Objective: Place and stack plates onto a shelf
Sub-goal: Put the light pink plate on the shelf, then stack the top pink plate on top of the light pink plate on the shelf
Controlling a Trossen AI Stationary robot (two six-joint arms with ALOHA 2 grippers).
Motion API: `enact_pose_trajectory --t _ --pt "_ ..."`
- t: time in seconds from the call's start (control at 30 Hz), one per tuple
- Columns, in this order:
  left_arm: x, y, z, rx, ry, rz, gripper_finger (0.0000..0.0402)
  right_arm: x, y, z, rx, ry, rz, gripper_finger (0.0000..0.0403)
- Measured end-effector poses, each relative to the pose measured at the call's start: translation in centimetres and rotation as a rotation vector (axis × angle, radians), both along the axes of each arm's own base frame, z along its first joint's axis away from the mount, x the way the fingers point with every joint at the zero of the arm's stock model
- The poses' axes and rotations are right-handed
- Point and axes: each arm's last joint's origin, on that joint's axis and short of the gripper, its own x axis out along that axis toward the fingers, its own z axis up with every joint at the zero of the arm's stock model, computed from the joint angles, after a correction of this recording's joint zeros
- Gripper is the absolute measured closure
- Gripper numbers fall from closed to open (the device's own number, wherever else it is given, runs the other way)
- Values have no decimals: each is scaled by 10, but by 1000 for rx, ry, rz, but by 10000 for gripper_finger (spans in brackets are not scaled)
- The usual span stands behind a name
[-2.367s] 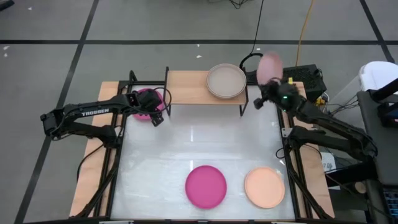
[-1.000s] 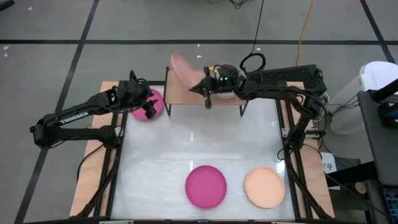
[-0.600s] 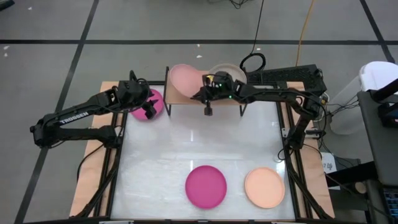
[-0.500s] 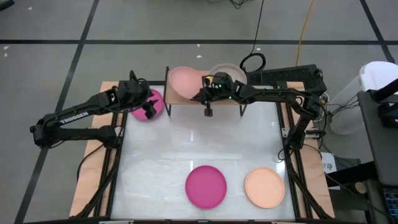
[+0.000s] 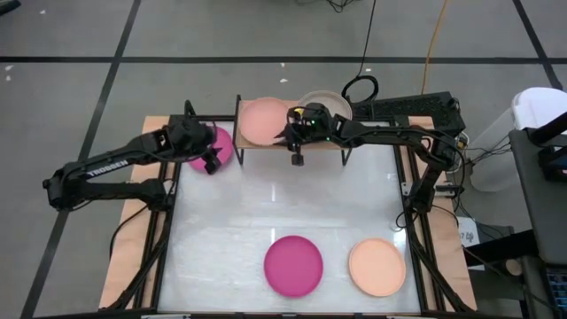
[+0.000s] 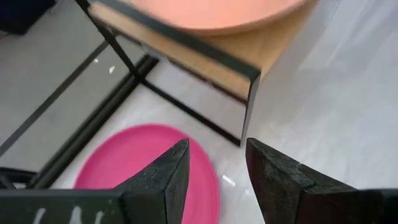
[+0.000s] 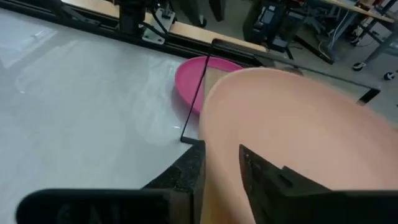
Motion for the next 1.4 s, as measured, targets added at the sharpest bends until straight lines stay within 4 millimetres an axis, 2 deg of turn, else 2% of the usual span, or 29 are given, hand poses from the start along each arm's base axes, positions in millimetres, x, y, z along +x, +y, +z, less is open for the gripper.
enact_pose_trajectory --t 0.1,0.2,0.33,0.57,0.7,0.93,1.17,1.27,1.4 --pt "-2 -1 -9 -27 36 9 238 0 0 0 0 -2 1 306" --pt "-4 -2 -18 -51 57 22 238 -1 5 10 -1 -35 6 291" --pt "0 -1 -36 -123 97 66 238 -6 18 36 -30 -129 32 279" --pt "22 5 -71 -227 261 94 238 -27 50 89 -82 -289 95 277" --pt "31 10 -91 -244 367 133 238 -41 67 106 -95 -342 129 277" --pt "42 16 -113 -248 447 151 238 -68 82 112 -103 -378 151 277" --pt "43 25 -125 -251 498 206 244 -91 86 104 -117 -378 96 277" --pt "44 26 -127 -254 505 209 276 -98 88 100 -119 -381 93 277" --pt "45 25 -128 -261 503 208 342 -106 90 100 -126 -419 92 277"
